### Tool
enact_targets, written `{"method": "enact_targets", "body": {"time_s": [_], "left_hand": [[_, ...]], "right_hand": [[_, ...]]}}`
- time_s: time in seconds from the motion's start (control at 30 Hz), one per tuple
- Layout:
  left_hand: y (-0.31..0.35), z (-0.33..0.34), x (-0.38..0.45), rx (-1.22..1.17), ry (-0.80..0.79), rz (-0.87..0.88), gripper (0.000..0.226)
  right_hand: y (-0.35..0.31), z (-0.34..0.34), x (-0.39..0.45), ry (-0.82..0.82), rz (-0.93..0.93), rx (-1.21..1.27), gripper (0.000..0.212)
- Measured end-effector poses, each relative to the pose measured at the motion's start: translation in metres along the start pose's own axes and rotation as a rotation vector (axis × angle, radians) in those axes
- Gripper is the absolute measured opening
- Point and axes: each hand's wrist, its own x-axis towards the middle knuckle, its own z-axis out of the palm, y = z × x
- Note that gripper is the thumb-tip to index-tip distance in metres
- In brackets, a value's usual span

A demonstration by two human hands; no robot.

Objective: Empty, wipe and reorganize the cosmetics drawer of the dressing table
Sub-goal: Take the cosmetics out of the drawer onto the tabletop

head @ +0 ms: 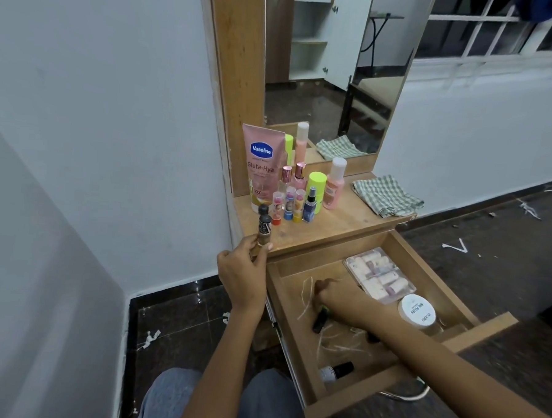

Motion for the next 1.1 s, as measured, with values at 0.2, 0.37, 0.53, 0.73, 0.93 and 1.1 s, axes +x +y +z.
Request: {"method": "enact_targets", "body": {"time_s": [0.2, 0.37, 0.53, 0.73, 0.93, 1.1], "left_hand": [[-0.003, 0.002, 0.000, 0.023, 0.005, 0.010, 0.036], [-0.008, 0.003, -0.002, 0.018, -0.002, 0.029, 0.035], [-0.012, 0.001, -0.007, -0.028, -0.038, 0.073, 0.030], [-0.019, 0.006, -0.042, 0.169, -0.096, 0.301, 0.041], [-0.023, 0.007, -0.046, 0.327, -0.173, 0.370, 0.048], [-0.026, 0.009, -0.050, 0.417, -0.169, 0.402, 0.054]], "right_hand": [[0.011, -0.006, -0.004, 0.167, 0.038, 0.489, 0.023], [0.007, -0.037, -0.014, 0.560, 0.008, 1.386, 0.016], [-0.001, -0.078, 0.013, 0.862, 0.112, 1.499, 0.020], [-0.018, -0.084, 0.048, 0.900, 0.258, 1.327, 0.030], [-0.019, -0.085, 0.046, 0.896, 0.267, 1.360, 0.033], [-0.014, -0.072, 0.016, 0.986, 0.254, 1.329, 0.031]]}}
